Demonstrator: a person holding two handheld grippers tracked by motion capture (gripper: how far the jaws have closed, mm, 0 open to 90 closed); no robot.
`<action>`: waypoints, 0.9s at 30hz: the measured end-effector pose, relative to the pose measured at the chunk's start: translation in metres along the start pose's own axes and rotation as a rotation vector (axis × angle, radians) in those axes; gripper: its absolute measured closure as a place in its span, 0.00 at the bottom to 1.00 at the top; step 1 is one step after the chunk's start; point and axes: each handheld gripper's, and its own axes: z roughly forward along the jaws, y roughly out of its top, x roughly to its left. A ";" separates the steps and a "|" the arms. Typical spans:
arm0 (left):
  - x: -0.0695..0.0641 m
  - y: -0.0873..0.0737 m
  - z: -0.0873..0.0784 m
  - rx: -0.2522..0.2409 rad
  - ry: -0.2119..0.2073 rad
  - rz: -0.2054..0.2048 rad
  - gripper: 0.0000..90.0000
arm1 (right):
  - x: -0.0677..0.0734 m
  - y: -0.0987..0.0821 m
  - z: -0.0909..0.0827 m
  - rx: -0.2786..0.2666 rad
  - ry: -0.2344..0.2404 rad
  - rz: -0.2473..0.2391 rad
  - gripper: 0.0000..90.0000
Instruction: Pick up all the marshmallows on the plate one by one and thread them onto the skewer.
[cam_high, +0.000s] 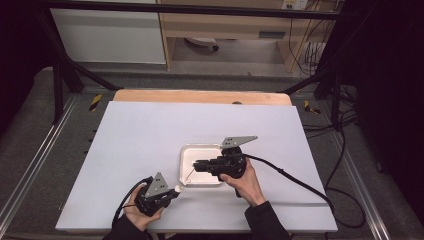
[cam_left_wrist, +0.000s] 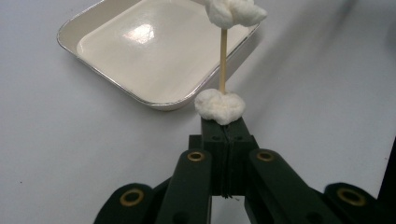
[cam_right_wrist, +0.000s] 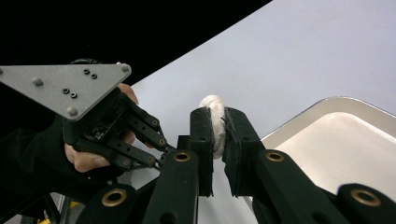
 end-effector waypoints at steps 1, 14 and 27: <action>0.000 0.000 -0.001 -0.005 0.002 0.000 0.99 | 0.000 0.000 0.000 0.000 -0.001 -0.002 0.92; -0.001 0.001 0.000 -0.005 -0.008 -0.020 0.99 | 0.001 -0.004 0.002 -0.005 -0.006 -0.016 0.92; -0.001 0.001 0.000 -0.003 -0.008 -0.027 0.99 | 0.001 -0.007 0.006 -0.013 -0.001 -0.021 0.92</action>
